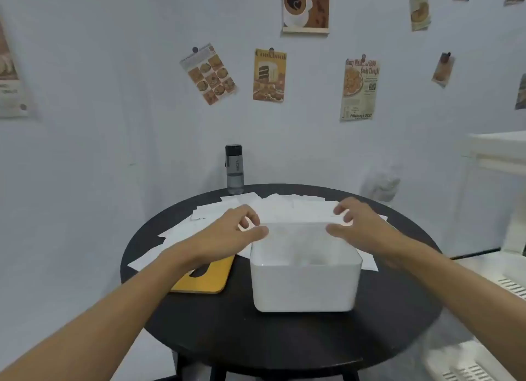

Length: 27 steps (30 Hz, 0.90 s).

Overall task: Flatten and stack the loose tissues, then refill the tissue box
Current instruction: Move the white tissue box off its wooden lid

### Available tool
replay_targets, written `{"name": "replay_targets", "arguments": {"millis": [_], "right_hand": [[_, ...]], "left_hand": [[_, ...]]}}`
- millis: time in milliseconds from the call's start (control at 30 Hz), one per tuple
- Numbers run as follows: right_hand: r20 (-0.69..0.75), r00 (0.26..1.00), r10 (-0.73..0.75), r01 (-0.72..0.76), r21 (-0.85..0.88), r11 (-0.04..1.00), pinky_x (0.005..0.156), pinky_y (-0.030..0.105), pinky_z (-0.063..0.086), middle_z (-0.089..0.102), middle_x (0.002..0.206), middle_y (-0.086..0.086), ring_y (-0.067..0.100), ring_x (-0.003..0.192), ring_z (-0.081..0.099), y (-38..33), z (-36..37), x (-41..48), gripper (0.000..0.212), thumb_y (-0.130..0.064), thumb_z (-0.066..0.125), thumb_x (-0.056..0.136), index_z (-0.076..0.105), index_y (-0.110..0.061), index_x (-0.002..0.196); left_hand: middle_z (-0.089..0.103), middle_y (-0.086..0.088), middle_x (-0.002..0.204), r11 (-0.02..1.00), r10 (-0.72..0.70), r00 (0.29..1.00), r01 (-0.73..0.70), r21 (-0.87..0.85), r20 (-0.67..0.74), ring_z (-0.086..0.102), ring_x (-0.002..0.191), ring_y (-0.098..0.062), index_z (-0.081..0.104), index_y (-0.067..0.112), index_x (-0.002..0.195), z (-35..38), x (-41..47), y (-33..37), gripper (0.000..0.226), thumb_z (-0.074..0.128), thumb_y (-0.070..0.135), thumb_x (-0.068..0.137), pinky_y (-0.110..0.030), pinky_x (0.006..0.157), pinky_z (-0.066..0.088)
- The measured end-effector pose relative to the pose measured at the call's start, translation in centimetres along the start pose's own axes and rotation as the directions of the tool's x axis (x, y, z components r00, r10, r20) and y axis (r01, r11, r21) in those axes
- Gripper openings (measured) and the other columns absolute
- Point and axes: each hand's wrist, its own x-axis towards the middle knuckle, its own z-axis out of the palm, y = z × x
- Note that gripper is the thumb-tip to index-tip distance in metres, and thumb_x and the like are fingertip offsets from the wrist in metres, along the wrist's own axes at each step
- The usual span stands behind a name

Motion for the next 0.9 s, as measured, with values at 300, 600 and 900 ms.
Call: {"name": "replay_targets", "arguments": {"millis": [300, 600, 900], "right_hand": [[0.04, 0.974, 0.224, -0.226, 0.264, 0.938, 0.063, 0.034, 0.054, 0.066, 0.095, 0.018, 0.026, 0.07, 0.059, 2.2, 0.3, -1.2, 0.019, -0.014, 0.062, 0.091, 0.058, -0.01, 0.109], [-0.073, 0.973, 0.217, -0.173, 0.389, 0.905, 0.065, 0.037, 0.058, 0.07, 0.105, 0.024, 0.028, 0.069, 0.062, 2.4, 2.1, 0.3, 0.013, -0.01, 0.064, 0.087, 0.064, -0.008, 0.1], [0.142, 0.985, 0.101, -0.154, 0.438, 0.886, 0.068, 0.036, 0.062, 0.059, 0.125, 0.012, 0.024, 0.077, 0.067, 0.0, 5.3, 0.7, 0.04, -0.04, 0.058, 0.097, 0.056, -0.012, 0.126]], "left_hand": [[0.057, 0.016, 0.123, 0.994, -0.032, 0.999, 0.028, -0.102, -0.03, 0.058, 0.107, 0.003, 0.049, 0.038, 0.129, 2.1, -1.3, -1.3, 0.03, 0.055, 0.042, 0.1, -0.003, 0.071, 0.042], [0.046, 0.016, 0.148, 0.989, -0.025, 1.0, 0.027, -0.148, 0.018, 0.048, 0.134, -0.006, 0.04, 0.038, 0.146, 1.4, -1.7, -2.5, 0.058, 0.063, 0.05, 0.094, -0.03, 0.11, 0.042], [0.026, 0.013, 0.16, 0.991, -0.018, 0.988, 0.037, 0.125, -0.154, 0.028, 0.146, -0.01, 0.067, 0.038, 0.094, 0.6, -2.0, -4.0, 0.033, 0.074, 0.065, 0.075, -0.03, 0.107, 0.026]]}}
